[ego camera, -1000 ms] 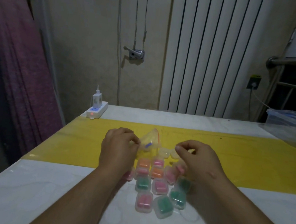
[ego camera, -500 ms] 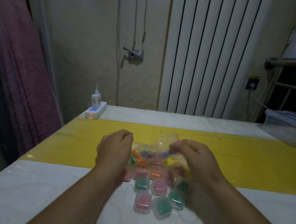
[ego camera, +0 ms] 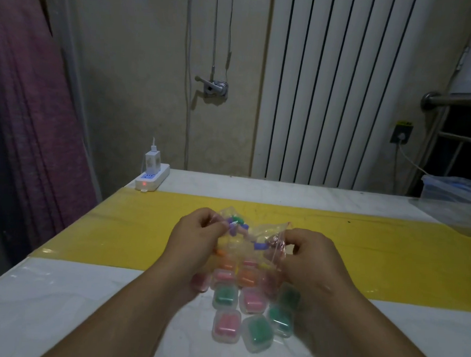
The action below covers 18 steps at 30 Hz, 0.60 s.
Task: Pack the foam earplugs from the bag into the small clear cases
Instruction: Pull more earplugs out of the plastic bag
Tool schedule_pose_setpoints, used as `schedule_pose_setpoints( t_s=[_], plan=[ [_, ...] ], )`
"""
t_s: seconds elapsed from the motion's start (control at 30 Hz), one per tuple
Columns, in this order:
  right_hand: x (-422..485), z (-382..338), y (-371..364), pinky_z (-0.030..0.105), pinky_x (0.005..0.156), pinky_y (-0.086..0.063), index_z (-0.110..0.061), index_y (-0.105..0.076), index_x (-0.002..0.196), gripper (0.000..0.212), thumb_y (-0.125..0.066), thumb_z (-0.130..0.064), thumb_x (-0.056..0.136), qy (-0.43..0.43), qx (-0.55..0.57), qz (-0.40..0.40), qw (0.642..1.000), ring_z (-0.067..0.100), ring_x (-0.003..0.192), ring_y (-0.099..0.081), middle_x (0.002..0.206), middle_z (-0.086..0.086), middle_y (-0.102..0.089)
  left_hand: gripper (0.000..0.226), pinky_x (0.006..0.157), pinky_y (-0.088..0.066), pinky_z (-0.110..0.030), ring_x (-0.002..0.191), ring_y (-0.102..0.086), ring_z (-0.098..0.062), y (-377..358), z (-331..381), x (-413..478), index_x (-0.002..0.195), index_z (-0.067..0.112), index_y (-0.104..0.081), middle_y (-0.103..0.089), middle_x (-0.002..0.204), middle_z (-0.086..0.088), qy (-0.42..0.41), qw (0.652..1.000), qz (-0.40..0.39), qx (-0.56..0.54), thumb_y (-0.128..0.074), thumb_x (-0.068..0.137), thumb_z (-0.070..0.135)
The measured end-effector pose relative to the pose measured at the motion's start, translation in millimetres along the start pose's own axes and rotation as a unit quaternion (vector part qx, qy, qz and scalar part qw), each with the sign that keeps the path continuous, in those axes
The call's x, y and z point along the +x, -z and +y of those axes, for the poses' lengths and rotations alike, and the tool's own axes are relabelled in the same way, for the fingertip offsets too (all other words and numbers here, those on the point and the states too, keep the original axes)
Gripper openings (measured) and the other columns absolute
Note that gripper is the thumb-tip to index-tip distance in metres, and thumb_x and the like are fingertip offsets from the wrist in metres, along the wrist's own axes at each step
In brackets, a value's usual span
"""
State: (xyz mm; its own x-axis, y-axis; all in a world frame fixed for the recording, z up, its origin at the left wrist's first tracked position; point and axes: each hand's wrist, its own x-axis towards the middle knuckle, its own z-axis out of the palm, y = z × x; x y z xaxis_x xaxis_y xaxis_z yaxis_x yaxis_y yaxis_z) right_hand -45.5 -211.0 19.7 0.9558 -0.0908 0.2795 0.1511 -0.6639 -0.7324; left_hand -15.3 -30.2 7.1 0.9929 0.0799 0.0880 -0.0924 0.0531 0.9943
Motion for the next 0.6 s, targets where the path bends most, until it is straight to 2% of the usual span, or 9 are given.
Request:
schedule_pose_setpoints(
  t_s=[0.1,0.2,0.3,0.4,0.47,0.6],
  plan=[
    [-5,-8,2,0.027,0.062,-0.047,-0.048,-0.065,0.060,0.031,-0.076,-0.028,0.081,0.064,-0.019,0.020,0.998,0.004,0.061,-0.053,0.063,-0.023,-0.061,0.012,0.059,-0.043,-0.039,0.066,-0.051,-0.024,0,6,-3,0.075,0.013,-0.059,-0.058,0.073,-0.014,-0.015,0.998,-0.028,-0.051,-0.064,0.074,0.002],
    [-10,-14,5,0.027,0.073,-0.051,-0.034,-0.076,0.082,0.014,-0.073,-0.021,0.083,0.106,-0.064,0.017,0.992,0.008,0.082,-0.061,0.086,-0.016,-0.070,0.021,0.050,-0.043,-0.029,0.058,-0.052,-0.022,-1,9,-6,0.081,0.012,-0.055,-0.061,0.074,-0.017,0.008,0.993,-0.057,-0.101,-0.063,0.075,-0.006],
    [-10,-15,4,0.032,0.076,-0.049,-0.029,-0.076,0.089,0.011,-0.066,-0.025,0.086,0.169,-0.160,0.007,0.972,0.014,0.088,-0.056,0.090,-0.010,-0.072,0.027,0.046,-0.045,-0.025,0.051,-0.057,-0.017,-3,10,-5,0.082,0.011,-0.050,-0.063,0.073,-0.014,0.005,0.993,-0.073,-0.096,-0.055,0.081,-0.015],
    [-9,-13,4,0.036,0.070,-0.048,-0.026,-0.069,0.091,0.020,-0.050,-0.028,0.090,0.142,-0.213,-0.016,0.966,0.016,0.083,-0.050,0.083,-0.005,-0.064,0.029,0.053,-0.049,-0.028,0.056,-0.061,-0.020,-3,10,-3,0.094,0.008,-0.055,-0.069,0.077,-0.013,0.007,0.991,-0.086,-0.100,-0.051,0.083,-0.018],
    [-9,-12,4,0.037,0.071,-0.048,-0.025,-0.066,0.092,0.023,-0.044,-0.029,0.089,0.126,-0.222,-0.023,0.967,0.018,0.085,-0.050,0.084,-0.003,-0.062,0.039,0.060,-0.052,-0.033,0.064,-0.063,-0.024,-3,10,-4,0.106,0.009,-0.060,-0.072,0.085,-0.015,0.014,0.989,-0.101,-0.107,-0.050,0.082,-0.019],
    [-9,-12,4,0.039,0.071,-0.050,-0.027,-0.066,0.091,0.028,-0.042,-0.043,0.091,0.119,-0.212,-0.030,0.969,0.019,0.084,-0.052,0.082,-0.002,-0.062,0.047,0.053,-0.051,-0.029,0.063,-0.061,-0.027,-5,11,-6,0.108,0.006,-0.065,-0.069,0.088,-0.019,0.040,0.981,-0.134,-0.138,-0.043,0.079,-0.024]
  ],
)
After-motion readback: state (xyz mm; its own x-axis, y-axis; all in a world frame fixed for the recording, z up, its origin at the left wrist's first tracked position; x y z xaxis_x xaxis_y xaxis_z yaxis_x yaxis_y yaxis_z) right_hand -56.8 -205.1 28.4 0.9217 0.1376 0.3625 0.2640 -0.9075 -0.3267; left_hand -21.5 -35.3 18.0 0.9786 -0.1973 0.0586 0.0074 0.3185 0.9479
